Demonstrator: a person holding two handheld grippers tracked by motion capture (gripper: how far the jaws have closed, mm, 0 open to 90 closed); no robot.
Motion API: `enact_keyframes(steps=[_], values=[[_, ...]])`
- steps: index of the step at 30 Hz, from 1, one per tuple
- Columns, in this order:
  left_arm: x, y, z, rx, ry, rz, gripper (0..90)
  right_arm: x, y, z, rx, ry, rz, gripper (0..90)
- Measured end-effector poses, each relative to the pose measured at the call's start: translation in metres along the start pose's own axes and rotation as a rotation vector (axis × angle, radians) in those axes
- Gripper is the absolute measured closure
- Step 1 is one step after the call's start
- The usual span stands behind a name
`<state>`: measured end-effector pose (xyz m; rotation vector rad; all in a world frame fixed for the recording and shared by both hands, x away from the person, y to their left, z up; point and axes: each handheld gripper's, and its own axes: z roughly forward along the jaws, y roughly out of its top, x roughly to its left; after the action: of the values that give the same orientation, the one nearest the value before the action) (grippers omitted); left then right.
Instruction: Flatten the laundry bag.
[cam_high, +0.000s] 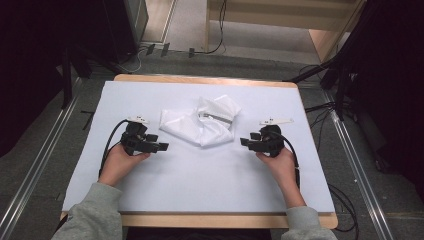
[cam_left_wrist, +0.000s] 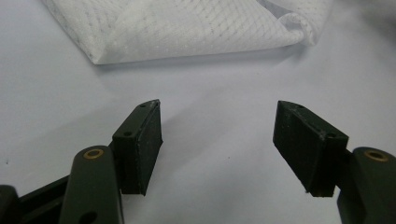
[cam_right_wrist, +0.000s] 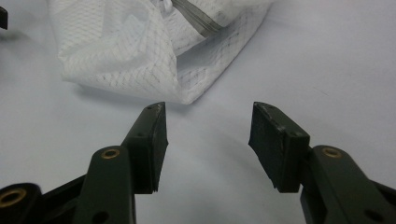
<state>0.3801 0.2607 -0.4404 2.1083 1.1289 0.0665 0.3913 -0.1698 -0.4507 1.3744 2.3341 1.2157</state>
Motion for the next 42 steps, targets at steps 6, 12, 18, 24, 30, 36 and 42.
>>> enact_keyframes(steps=[6, 12, 18, 24, 30, 36, 42], values=[[-0.002, 0.001, -0.001, -0.006, 0.005, 0.005, 34.0, 0.007, 0.006, 0.007, 0.013, 0.002, -0.016, 52.1], [-0.003, 0.001, -0.001, -0.005, 0.002, 0.007, 34.0, 0.010, 0.011, 0.008, 0.019, 0.001, -0.035, 54.1], [-0.002, -0.001, -0.004, -0.014, -0.008, -0.008, 34.0, 0.012, 0.018, 0.009, 0.018, 0.003, -0.033, 56.3], [-0.002, -0.005, -0.011, -0.024, -0.002, -0.018, 34.0, 0.019, 0.026, 0.013, 0.025, 0.001, -0.067, 56.5], [-0.004, -0.010, -0.019, -0.035, 0.004, -0.029, 34.5, 0.027, 0.038, 0.020, 0.030, 0.020, -0.092, 57.4], [-0.007, -0.015, -0.022, -0.033, 0.007, -0.037, 34.6, 0.032, 0.052, 0.029, 0.033, 0.029, -0.110, 59.1], [-0.008, -0.021, -0.028, -0.034, 0.015, -0.042, 34.6, 0.034, 0.070, 0.046, 0.047, 0.040, -0.127, 59.1]])
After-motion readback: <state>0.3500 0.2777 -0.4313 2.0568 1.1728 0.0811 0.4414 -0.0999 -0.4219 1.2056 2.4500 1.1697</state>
